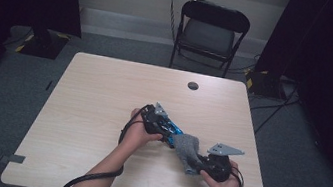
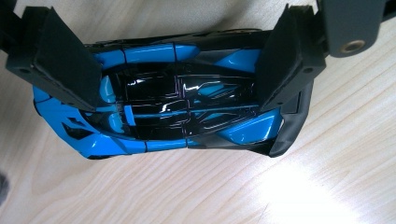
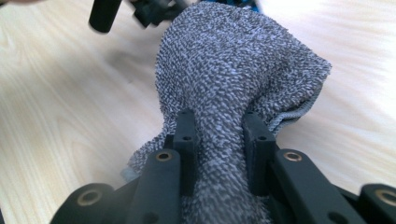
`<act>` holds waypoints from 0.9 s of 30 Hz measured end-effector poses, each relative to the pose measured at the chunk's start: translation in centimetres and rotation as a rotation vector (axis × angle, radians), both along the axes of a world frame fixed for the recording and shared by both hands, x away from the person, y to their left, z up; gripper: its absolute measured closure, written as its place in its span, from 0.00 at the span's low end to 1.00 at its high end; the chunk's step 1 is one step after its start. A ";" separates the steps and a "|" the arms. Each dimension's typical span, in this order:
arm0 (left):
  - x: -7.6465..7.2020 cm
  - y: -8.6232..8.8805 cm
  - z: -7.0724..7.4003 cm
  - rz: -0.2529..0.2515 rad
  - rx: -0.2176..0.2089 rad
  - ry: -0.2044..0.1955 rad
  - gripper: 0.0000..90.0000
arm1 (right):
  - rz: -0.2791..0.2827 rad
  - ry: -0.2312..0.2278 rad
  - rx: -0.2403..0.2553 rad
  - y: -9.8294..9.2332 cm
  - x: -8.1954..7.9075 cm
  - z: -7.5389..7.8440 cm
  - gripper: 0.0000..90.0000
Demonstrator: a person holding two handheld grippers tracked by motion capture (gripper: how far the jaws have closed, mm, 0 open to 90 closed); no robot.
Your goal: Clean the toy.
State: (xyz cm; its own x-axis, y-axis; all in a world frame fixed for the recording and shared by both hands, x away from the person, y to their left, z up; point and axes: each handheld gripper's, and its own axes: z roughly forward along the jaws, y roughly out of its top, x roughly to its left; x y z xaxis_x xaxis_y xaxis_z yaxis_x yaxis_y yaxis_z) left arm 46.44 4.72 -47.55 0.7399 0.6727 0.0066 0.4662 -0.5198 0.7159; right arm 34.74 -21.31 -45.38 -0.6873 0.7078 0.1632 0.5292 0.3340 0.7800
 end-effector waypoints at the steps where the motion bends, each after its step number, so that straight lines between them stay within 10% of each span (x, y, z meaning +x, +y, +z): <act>1: 0.0 0.0 0.0 0.001 -0.002 -0.001 0.16 | -0.006 0.000 0.000 -0.3 0.0 0.0 0.79; 27: -0.1 -0.1 -0.1 0.004 -0.007 -0.006 0.16 | -0.202 0.007 -0.137 -2.2 4.1 -2.2 0.79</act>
